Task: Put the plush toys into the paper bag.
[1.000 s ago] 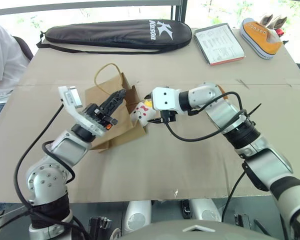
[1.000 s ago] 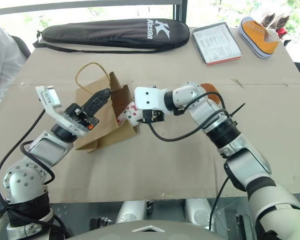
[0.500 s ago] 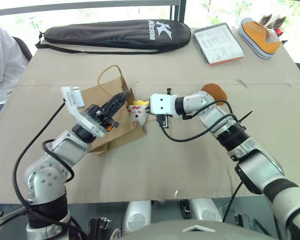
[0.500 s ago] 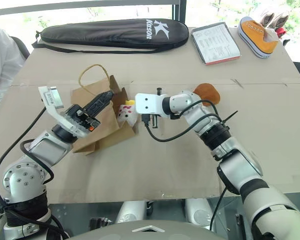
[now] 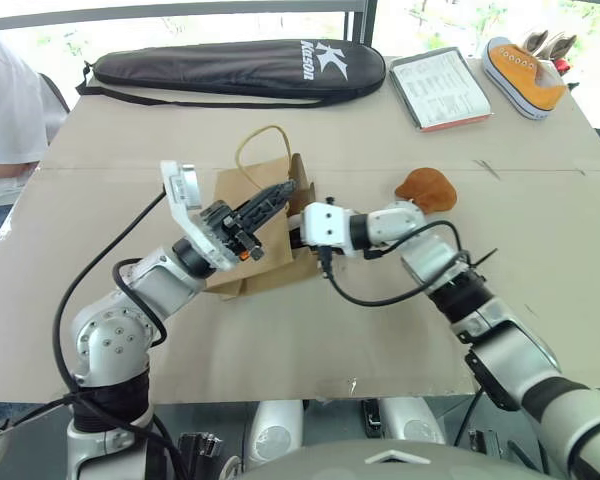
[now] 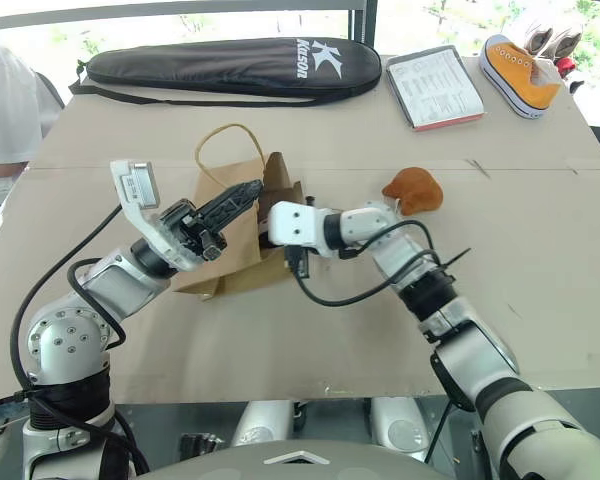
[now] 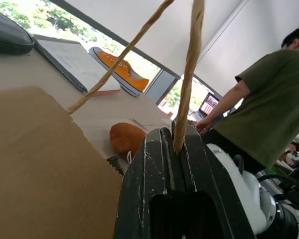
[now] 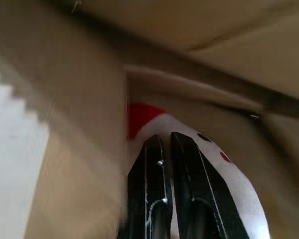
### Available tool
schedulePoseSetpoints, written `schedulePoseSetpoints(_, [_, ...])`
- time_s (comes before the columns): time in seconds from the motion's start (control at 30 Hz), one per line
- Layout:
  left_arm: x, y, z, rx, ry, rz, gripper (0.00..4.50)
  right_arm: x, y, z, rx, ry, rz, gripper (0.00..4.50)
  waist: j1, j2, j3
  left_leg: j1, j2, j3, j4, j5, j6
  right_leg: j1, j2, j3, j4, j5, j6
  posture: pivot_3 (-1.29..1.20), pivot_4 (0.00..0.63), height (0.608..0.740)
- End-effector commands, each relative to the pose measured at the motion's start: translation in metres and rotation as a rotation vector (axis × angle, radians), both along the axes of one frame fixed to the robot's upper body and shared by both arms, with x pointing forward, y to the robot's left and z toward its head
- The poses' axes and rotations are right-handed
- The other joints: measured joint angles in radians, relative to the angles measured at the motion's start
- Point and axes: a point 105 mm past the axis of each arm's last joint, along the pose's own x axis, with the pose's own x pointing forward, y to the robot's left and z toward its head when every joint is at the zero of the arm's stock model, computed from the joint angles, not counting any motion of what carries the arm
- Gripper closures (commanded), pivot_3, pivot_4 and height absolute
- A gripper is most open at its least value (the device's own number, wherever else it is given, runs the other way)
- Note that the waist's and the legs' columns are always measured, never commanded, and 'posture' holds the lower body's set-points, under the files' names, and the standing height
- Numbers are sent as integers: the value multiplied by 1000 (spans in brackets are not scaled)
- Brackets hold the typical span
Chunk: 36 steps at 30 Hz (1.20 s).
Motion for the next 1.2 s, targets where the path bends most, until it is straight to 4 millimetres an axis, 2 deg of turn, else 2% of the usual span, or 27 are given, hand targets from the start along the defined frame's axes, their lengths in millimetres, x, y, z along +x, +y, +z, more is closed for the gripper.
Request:
schedulePoseSetpoints(0.03, [2, -13, 22, 8, -130, -55, 4500, 2, -33, 38, 101, -47, -126, 4474, 14, 0, 0, 0, 0, 0, 0, 0, 0, 0, 0, 0, 0, 0, 0, 0, 150, 740])
schedulePoseSetpoints(0.2, [4, -35, 52, -70, -223, -135, 4500, -3, -73, 80, 241, -54, -326, 4474, 15, 0, 0, -1, -1, 0, 0, 0, 0, 0, 0, 1, 0, 0, 0, 0, 150, 740])
schedulePoseSetpoints(0.27, [3, -37, 57, -81, -237, -156, 4500, -4, -90, 94, 297, -36, -409, 4474, 12, 1, 1, -1, 0, 0, 0, 0, 0, 0, 1, 1, 0, 0, 0, 0, 150, 740])
schedulePoseSetpoints(0.33, [5, -32, 54, -80, -233, -153, 4500, -11, -108, 107, 356, 3, -447, 4474, 14, 1, 1, 0, 0, 1, 0, 0, 0, 0, 1, 1, 0, 0, 0, 0, 150, 740])
schedulePoseSetpoints(0.37, [8, -27, 46, -57, -227, -142, 4500, -15, -116, 114, 395, 24, -459, 4091, 14, 1, 1, 0, 0, 1, 0, 0, 0, 0, 1, 1, 0, 0, 0, 0, 150, 740])
schedulePoseSetpoints(0.4, [9, -24, 40, -39, -222, -135, 4500, -18, -121, 118, 420, 38, -466, 3977, 14, 1, 1, 0, 0, 0, 0, 0, 0, 0, 1, 1, 0, 0, 0, 0, 150, 740])
schedulePoseSetpoints(0.43, [12, -13, 26, 0, -211, -103, 4500, -18, -130, 123, 441, 38, -498, 3711, 12, 1, 0, 0, 0, 1, 0, 0, 0, 0, 1, 1, 0, 0, 0, 0, 150, 740])
schedulePoseSetpoints(0.53, [13, 8, 4, 68, -192, -56, 4500, -16, -154, 132, 473, 31, -599, 2295, 4, 2, 1, 1, 0, 3, -1, 0, 0, 0, 1, 3, 0, 0, 0, 0, 150, 740])
schedulePoseSetpoints(0.6, [11, 14, 4, 74, -190, -35, 4500, -8, -177, 126, 446, 36, -706, 1373, 7, 2, 1, 1, 0, 3, -1, 0, 0, 0, 1, 3, -1, 0, 0, 0, 150, 740])
schedulePoseSetpoints(0.63, [10, 16, 4, 76, -190, -25, 4500, -5, -185, 123, 429, 35, -745, 1373, 10, 2, 1, 0, 0, 3, 0, 0, 0, 0, 1, 3, -1, -1, 0, 0, 150, 740])
schedulePoseSetpoints(0.7, [9, 17, 5, 89, -199, -16, 4500, 6, -196, 105, 368, 93, -811, 1373, 14, 2, 1, 0, -1, 3, 0, 0, 1, 0, 0, 3, -1, -1, 0, 0, 150, 740])
schedulePoseSetpoints(0.77, [10, 18, 9, 97, -217, -8, 4500, 17, -198, 79, 263, 156, -822, 1373, 14, 2, 1, 0, -1, 5, 0, 0, 1, 0, 0, 5, -1, -1, 0, 0, 150, 740])
schedulePoseSetpoints(0.83, [12, 18, 18, 110, -251, -7, 4500, 28, -195, 61, 190, 209, -809, 821, 11, 2, 1, 1, 0, 11, 0, 0, 1, 0, 1, 6, -2, -1, 0, 0, 150, 740])
schedulePoseSetpoints(0.9, [14, 18, 36, 108, -298, -12, 4500, 46, -194, 50, 171, 244, -843, 72, 7, 2, 1, 1, 0, 13, 0, 0, 1, -1, 2, 7, -1, -1, 0, 0, 150, 740])
schedulePoseSetpoints(0.97, [14, 19, 57, 123, -356, -23, 4500, 65, -196, 38, 146, 269, -896, 72, 1, 2, 1, 0, 1, 13, 0, 0, 1, -2, 3, 8, 0, 0, 0, 0, 150, 740])
schedulePoseSetpoints(1.03, [12, 19, 73, 153, -407, -44, 4500, 74, -191, 25, 127, 323, -890, 72, -6, 1, 1, 0, 1, 14, 0, 0, 1, -3, 3, 8, -1, 0, 0, 0, 150, 740])
schedulePoseSetpoints(1.17, [8, 16, 83, 228, -462, -77, 4500, 91, -191, 5, 97, 347, -944, 72, -9, 1, 1, 0, 0, 15, 0, -1, 2, -2, 2, 9, -2, -1, 1, 0, 150, 740])
schedulePoseSetpoints(1.2, [8, 15, 83, 240, -469, -80, 4500, 92, -193, 2, 82, 338, -953, 602, -9, 1, 1, 0, 1, 15, -1, -1, 2, -3, 2, 9, -3, -1, 1, 0, 150, 740])
